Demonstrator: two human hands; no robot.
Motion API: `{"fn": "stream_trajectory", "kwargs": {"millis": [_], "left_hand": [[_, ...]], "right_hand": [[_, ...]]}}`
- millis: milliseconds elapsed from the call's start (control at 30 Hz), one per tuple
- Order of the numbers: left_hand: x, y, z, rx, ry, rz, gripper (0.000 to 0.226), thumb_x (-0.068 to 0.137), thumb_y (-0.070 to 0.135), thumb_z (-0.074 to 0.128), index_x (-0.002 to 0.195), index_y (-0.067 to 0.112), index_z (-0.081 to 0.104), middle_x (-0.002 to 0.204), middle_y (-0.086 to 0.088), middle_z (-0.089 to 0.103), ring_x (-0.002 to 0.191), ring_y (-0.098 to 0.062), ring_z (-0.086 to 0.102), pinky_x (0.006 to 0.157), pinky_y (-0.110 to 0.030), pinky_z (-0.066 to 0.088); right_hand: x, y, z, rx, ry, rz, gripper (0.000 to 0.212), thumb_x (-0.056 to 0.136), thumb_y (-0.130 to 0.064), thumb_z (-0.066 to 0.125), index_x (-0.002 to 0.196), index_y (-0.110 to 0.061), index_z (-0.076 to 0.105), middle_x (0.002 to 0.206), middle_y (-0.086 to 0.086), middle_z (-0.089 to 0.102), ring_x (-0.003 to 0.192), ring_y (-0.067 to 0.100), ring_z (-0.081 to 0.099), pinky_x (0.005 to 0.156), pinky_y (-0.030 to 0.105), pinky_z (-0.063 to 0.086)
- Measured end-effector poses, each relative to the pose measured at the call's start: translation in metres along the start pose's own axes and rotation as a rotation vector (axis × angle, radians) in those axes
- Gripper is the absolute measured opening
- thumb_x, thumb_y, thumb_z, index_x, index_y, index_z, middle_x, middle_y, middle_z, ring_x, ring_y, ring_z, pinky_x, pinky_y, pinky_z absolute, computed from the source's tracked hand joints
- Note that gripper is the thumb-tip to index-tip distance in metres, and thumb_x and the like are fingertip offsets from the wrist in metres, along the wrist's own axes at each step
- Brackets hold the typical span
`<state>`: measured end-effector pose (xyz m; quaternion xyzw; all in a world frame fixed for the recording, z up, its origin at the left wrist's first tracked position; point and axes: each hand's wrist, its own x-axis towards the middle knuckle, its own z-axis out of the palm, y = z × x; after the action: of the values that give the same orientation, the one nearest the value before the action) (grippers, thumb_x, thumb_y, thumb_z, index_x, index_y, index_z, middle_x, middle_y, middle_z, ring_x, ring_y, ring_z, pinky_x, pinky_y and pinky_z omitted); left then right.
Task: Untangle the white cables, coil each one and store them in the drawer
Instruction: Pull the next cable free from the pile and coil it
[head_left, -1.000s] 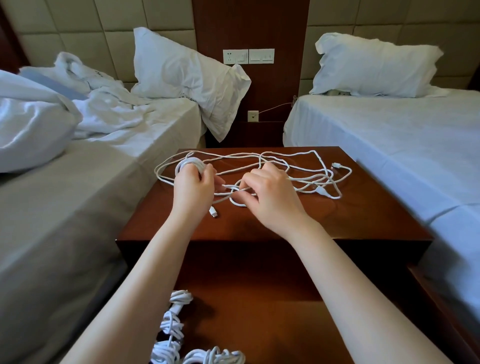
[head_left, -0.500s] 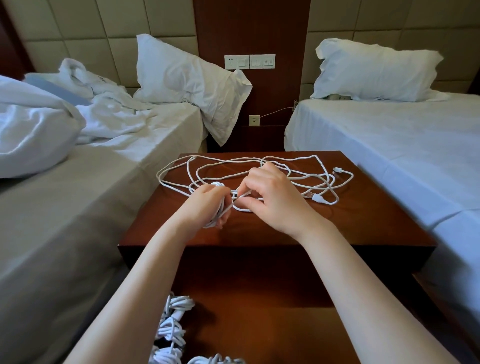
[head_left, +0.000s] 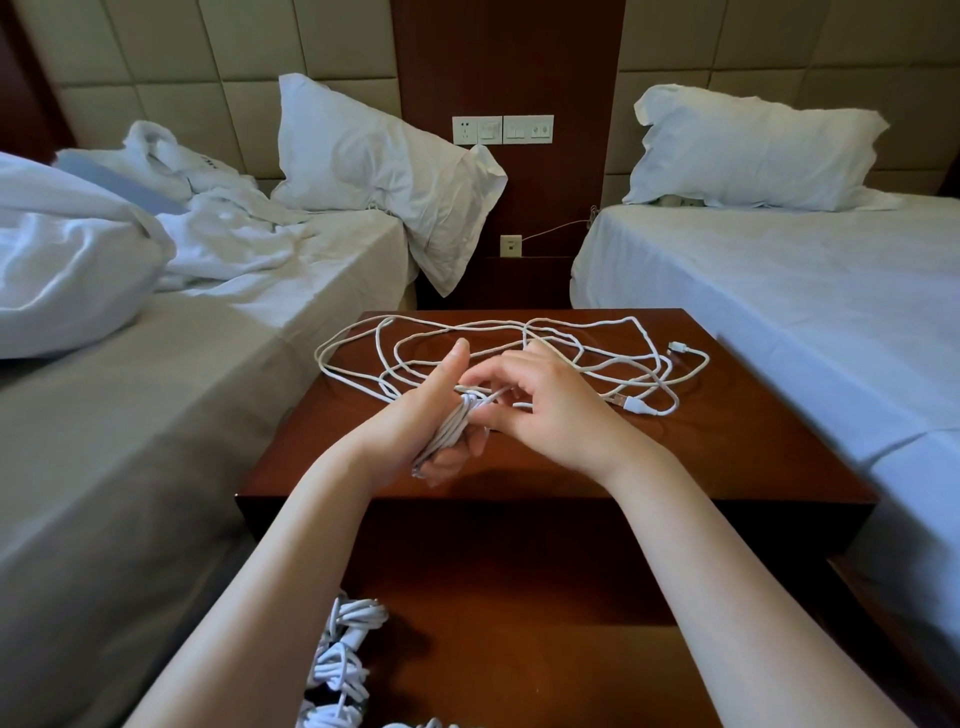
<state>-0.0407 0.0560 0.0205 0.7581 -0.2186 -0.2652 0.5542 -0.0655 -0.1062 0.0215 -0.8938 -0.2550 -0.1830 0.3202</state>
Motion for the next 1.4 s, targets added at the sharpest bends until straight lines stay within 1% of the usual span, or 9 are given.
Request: {"fn": "stream_trajectory", "kwargs": {"millis": [167,433,600,700,867,967,1100,1233,1400], "left_hand": [[-0.003,0.003,0.000,-0.094,-0.080,-0.005,0.085,0.067,0.081,0.015,0.056,0.005,0.052,0.039,-0.005,0.028,0.034,-0.015,0.024,0.040,-0.021,0.023],[-0.004,0.009,0.003,-0.181,-0.095,-0.017,0.087,0.074,0.077,0.010,0.053,0.003,0.049,0.037,-0.003,0.028,0.031,-0.013,0.024,0.038,-0.016,0.026],[-0.002,0.015,0.013,-0.125,0.095,-0.056,0.080,0.074,0.081,0.016,0.044,0.011,0.038,0.038,-0.003,0.027,0.032,-0.014,0.022,0.037,-0.019,0.021],[0.006,0.015,0.018,-0.109,0.309,-0.073,0.079,0.084,0.078,0.018,0.043,0.014,0.040,0.042,-0.001,0.026,0.036,-0.012,0.021,0.038,-0.021,0.019],[0.011,0.014,0.019,-0.242,0.535,-0.023,0.063,0.091,0.068,0.028,0.069,0.013,0.048,0.043,-0.002,0.040,0.037,-0.013,0.031,0.043,-0.023,0.025],[0.013,0.013,0.018,-0.213,0.633,0.041,0.051,0.096,0.058,0.033,0.080,0.012,0.050,0.053,-0.005,0.053,0.040,-0.013,0.046,0.044,-0.025,0.037],[0.012,0.006,0.016,0.106,0.765,0.276,0.041,0.098,0.043,0.042,0.080,0.010,0.059,0.071,-0.003,0.061,0.064,-0.006,0.054,0.063,-0.021,0.042],[0.012,-0.006,0.022,0.325,0.736,0.389,0.033,0.096,0.039,0.048,0.078,0.013,0.055,0.068,-0.004,0.062,0.051,-0.006,0.057,0.056,-0.029,0.048],[0.017,-0.002,0.039,0.132,0.873,0.370,0.041,0.100,0.036,0.041,0.074,0.005,0.045,0.055,0.001,0.048,0.037,-0.015,0.054,0.040,-0.029,0.044]], "right_hand": [[0.001,0.002,-0.004,0.056,-0.039,0.048,0.015,0.086,-0.029,0.070,0.099,-0.021,0.073,0.080,-0.018,0.054,0.084,0.000,0.041,0.071,0.009,0.032],[-0.001,0.003,-0.007,0.128,-0.077,0.083,0.014,0.088,-0.034,0.066,0.097,-0.024,0.072,0.083,-0.017,0.057,0.084,-0.002,0.044,0.069,0.010,0.032],[-0.001,0.005,-0.008,0.041,-0.088,0.150,0.026,0.089,-0.047,0.059,0.088,-0.022,0.068,0.082,-0.002,0.055,0.083,0.007,0.045,0.069,0.023,0.036],[-0.001,0.005,-0.005,-0.025,-0.064,0.130,0.032,0.094,-0.045,0.053,0.082,-0.017,0.064,0.076,-0.008,0.053,0.080,0.005,0.043,0.068,0.027,0.037],[-0.005,0.004,0.007,0.006,0.040,0.158,0.034,0.098,-0.040,0.048,0.075,-0.017,0.056,0.066,-0.004,0.053,0.065,0.010,0.049,0.060,0.031,0.040],[-0.005,0.007,0.011,0.089,0.096,0.205,0.038,0.099,-0.034,0.049,0.067,-0.014,0.050,0.056,-0.004,0.047,0.053,0.010,0.041,0.056,0.029,0.034],[-0.007,0.014,0.003,0.188,0.178,0.342,0.043,0.101,-0.033,0.045,0.070,-0.004,0.053,0.058,0.000,0.044,0.055,0.008,0.040,0.051,0.018,0.031],[-0.006,0.016,-0.001,0.234,0.262,0.447,0.043,0.102,-0.034,0.042,0.068,-0.010,0.053,0.059,0.000,0.044,0.056,0.008,0.041,0.054,0.020,0.033],[0.000,0.004,0.009,0.179,0.341,0.432,0.047,0.102,-0.031,0.044,0.057,-0.018,0.042,0.053,-0.004,0.042,0.051,0.008,0.040,0.047,0.011,0.033]]}}
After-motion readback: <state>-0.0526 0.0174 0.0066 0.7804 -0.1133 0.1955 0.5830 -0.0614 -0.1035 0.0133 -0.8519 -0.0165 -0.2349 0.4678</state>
